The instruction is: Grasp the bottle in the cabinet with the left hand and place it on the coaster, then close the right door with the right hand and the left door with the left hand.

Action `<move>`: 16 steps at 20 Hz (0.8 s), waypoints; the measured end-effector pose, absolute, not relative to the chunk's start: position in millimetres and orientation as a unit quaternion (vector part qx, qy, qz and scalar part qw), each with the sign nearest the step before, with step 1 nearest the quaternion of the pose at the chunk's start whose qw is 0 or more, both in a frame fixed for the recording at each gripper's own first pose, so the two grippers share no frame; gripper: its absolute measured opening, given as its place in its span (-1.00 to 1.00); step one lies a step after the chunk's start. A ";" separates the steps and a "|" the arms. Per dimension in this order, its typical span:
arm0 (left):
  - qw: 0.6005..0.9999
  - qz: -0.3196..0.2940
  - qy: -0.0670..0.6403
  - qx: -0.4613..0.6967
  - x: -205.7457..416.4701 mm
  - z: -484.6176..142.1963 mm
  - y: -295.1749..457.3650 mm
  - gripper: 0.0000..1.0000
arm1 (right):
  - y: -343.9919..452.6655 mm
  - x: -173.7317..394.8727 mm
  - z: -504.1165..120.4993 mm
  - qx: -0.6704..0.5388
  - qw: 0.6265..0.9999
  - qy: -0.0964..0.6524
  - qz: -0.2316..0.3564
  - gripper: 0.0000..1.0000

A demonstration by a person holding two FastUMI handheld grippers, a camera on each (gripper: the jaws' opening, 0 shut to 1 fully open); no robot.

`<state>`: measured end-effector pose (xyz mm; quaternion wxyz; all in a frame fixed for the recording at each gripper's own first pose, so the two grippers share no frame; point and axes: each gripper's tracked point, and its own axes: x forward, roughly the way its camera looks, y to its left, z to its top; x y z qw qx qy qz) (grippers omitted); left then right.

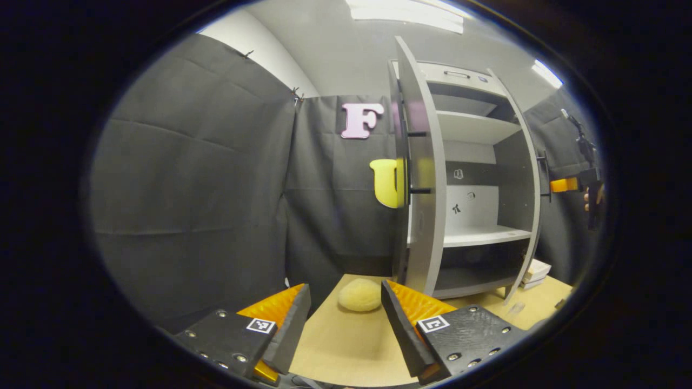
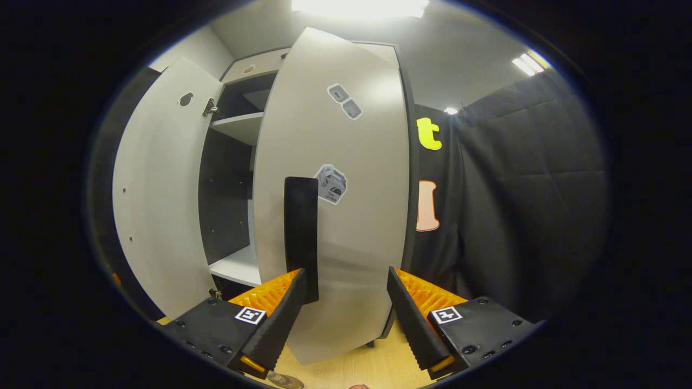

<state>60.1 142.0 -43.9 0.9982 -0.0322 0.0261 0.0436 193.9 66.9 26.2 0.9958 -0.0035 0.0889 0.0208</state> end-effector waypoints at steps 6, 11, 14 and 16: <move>0.998 0.043 0.034 -0.035 60.9 -45.8 144.3 0.60 | 75.6 201.8 23.3 0.004 0.995 0.091 0.029 0.91; 0.998 0.042 0.033 -0.028 77.2 -28.6 156.3 0.59 | 74.1 188.5 23.8 -0.008 0.996 0.086 0.031 0.91; 0.999 0.035 0.024 -0.026 97.6 -4.9 161.2 0.62 | 69.3 177.2 16.1 -0.019 0.995 0.090 0.030 0.91; 0.999 0.027 0.021 -0.024 111.9 10.7 162.7 0.60 | 65.1 169.7 7.8 -0.023 0.995 0.097 0.026 0.91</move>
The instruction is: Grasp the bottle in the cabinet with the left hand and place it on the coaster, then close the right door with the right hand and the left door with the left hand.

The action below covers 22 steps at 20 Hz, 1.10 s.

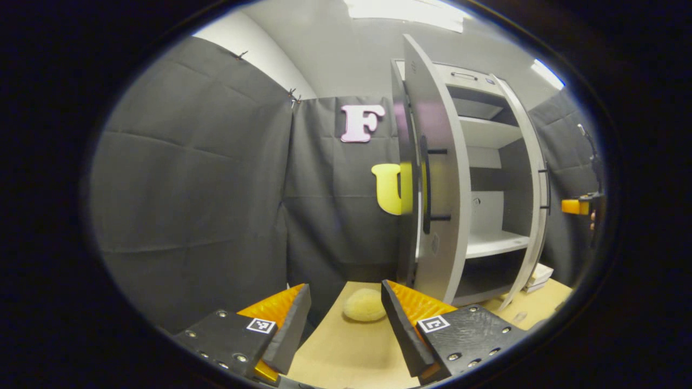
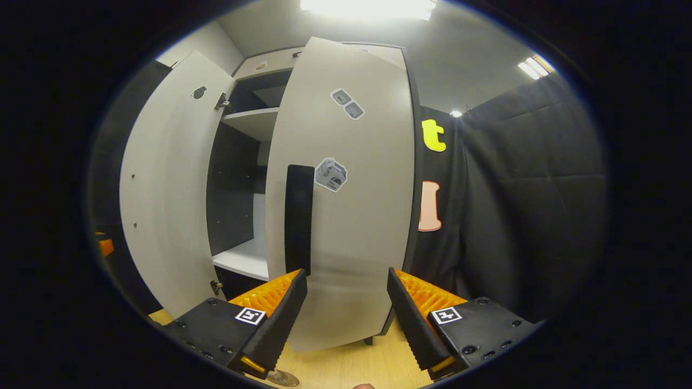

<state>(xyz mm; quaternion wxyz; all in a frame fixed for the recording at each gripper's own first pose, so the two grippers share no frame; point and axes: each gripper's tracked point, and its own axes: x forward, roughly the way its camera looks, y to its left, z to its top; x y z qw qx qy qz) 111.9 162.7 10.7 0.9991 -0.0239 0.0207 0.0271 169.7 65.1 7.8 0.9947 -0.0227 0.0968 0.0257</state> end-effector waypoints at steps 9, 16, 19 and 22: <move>0.999 0.016 0.014 -0.037 164.4 64.1 182.9 0.62 | 45.7 137.1 -35.7 -0.022 0.990 0.138 0.011 0.91; 0.999 -0.021 -0.001 -0.043 195.8 94.7 157.5 0.62 | 33.3 122.3 -43.4 -0.031 0.988 0.148 -0.001 0.91; 0.999 -0.034 -0.006 -0.040 201.1 96.3 138.4 0.60 | 24.3 114.4 -45.0 -0.047 0.988 0.149 -0.004 0.91; 0.999 -0.034 -0.004 -0.031 206.1 94.7 127.4 0.62 | 12.6 106.3 -46.7 -0.046 0.987 0.153 -0.009 0.91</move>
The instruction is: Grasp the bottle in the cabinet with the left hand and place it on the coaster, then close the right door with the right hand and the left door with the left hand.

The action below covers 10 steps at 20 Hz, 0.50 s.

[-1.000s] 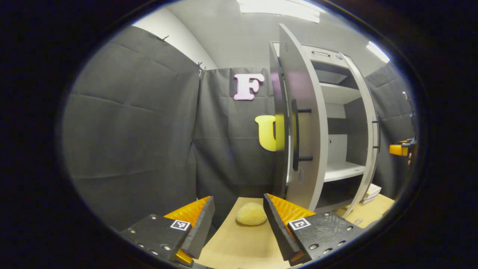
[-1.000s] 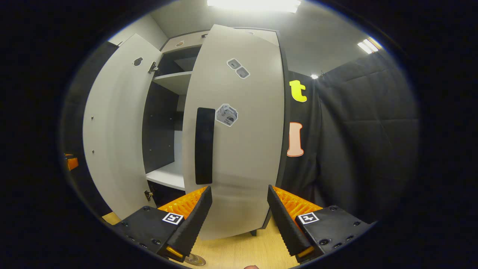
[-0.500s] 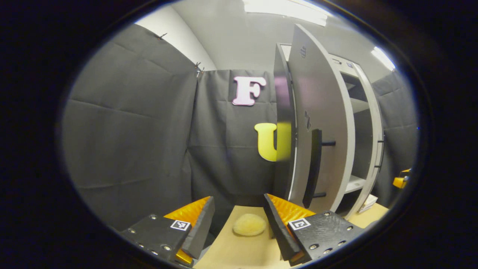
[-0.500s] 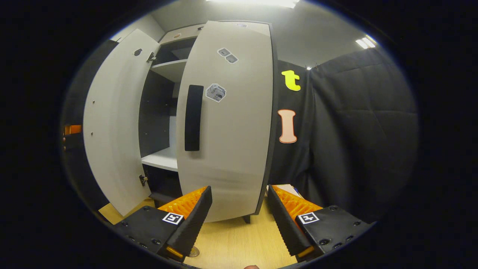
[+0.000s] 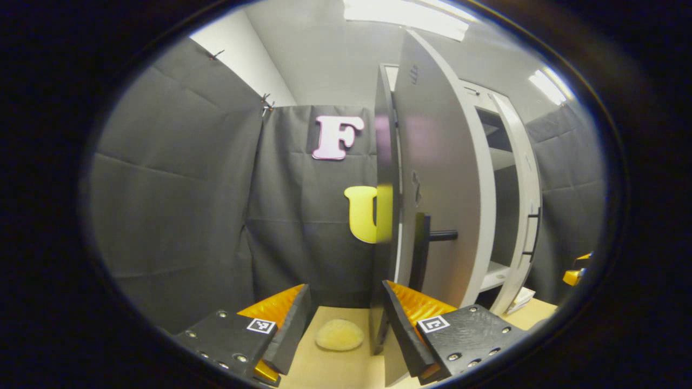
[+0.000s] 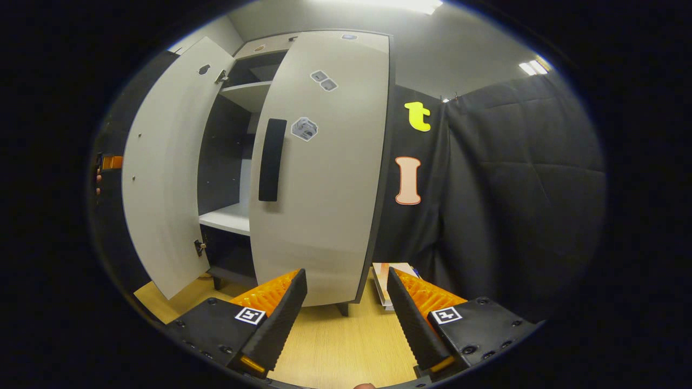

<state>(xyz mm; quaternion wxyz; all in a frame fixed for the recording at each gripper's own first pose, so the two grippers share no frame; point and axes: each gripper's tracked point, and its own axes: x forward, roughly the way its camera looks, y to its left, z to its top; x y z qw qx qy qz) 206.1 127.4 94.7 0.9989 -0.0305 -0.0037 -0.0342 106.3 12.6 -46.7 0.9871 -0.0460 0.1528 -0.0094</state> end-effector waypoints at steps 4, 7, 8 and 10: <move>0.999 -0.024 -0.007 -0.029 201.8 97.1 125.4 0.60 | -2.4 100.6 -50.4 -0.031 0.987 0.156 -0.014 0.91; 1.000 -0.016 -0.007 -0.019 199.4 99.4 124.8 0.59 | -12.0 98.3 -52.7 -0.023 0.987 0.158 -0.018 0.90; 1.000 -0.012 -0.008 -0.016 199.4 98.8 122.8 0.58 | -14.1 98.1 -52.6 -0.020 0.987 0.157 -0.018 0.91; 1.000 -0.010 -0.007 -0.017 197.0 98.2 117.4 0.60 | -20.0 97.4 -52.7 -0.017 0.988 0.155 -0.017 0.91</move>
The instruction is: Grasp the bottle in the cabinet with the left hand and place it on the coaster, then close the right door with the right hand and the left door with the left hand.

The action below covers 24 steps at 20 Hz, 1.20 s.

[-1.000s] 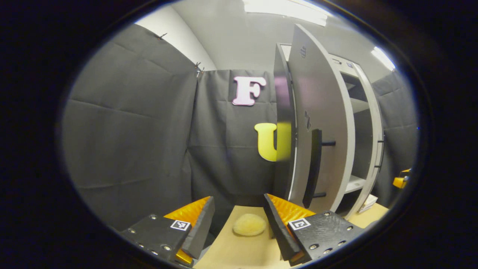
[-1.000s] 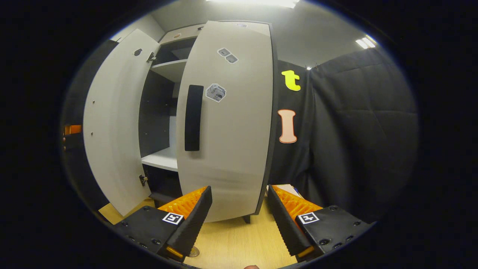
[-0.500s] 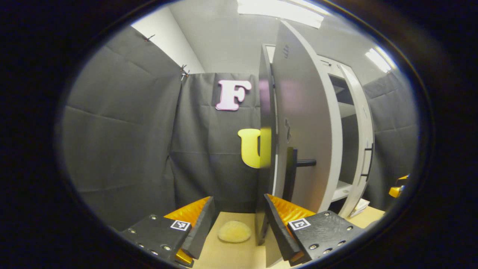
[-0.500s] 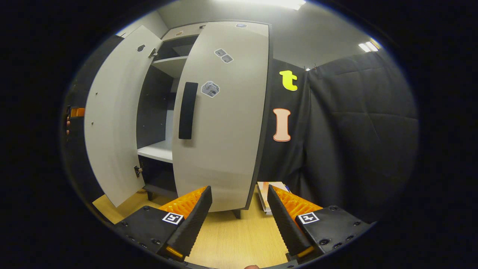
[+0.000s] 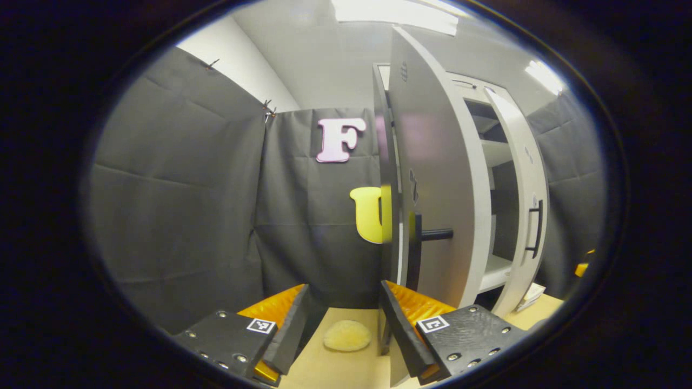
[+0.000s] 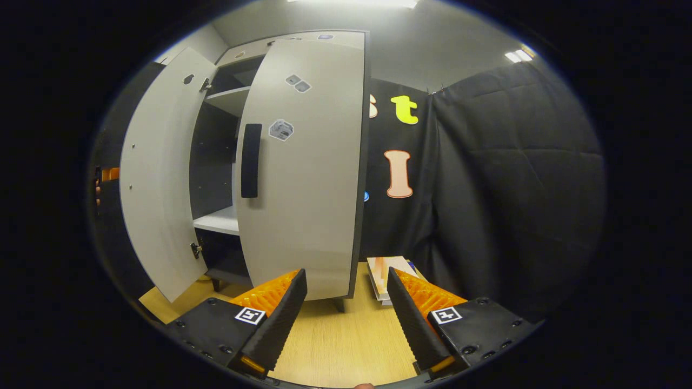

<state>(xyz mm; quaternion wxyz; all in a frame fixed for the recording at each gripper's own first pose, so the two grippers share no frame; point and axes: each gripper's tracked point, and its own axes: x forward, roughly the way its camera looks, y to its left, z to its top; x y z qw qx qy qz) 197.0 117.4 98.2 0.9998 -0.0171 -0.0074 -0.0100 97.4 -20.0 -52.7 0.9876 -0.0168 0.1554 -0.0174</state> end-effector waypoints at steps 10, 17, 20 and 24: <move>0.999 -0.041 -0.016 -0.023 185.6 102.7 57.7 0.60 | -44.8 93.4 -45.0 0.004 0.990 0.142 -0.015 0.91; 0.997 -0.070 -0.023 -0.024 187.9 105.4 4.4 0.60 | -66.6 80.1 -40.8 -0.007 0.990 0.140 -0.027 0.91; 0.996 -0.079 -0.026 -0.029 195.9 104.2 -19.6 0.62 | -72.1 78.6 -39.6 -0.014 0.990 0.139 -0.032 0.91; 0.994 -0.103 -0.021 -0.037 209.8 98.2 -62.4 0.59 | -78.8 73.1 -39.1 -0.013 0.989 0.140 -0.035 0.90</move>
